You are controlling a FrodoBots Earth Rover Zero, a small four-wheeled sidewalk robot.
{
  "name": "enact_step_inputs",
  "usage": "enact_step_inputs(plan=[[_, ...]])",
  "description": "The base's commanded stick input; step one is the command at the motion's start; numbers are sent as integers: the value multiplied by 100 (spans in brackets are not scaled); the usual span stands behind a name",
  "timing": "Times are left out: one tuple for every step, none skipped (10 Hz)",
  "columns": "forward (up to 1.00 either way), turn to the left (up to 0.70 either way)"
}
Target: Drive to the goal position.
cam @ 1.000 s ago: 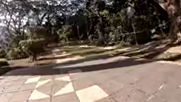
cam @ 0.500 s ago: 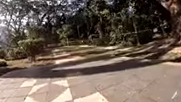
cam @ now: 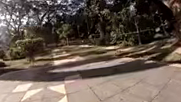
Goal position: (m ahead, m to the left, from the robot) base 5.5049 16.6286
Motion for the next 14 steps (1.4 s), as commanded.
enact_step_inputs(plan=[[50, 0], [50, 0], [50, 0], [50, 0], [50, 0], [50, 0], [50, 0], [50, 0], [50, 0], [50, 0], [50, 1], [50, 20], [50, 37], [50, 50]])
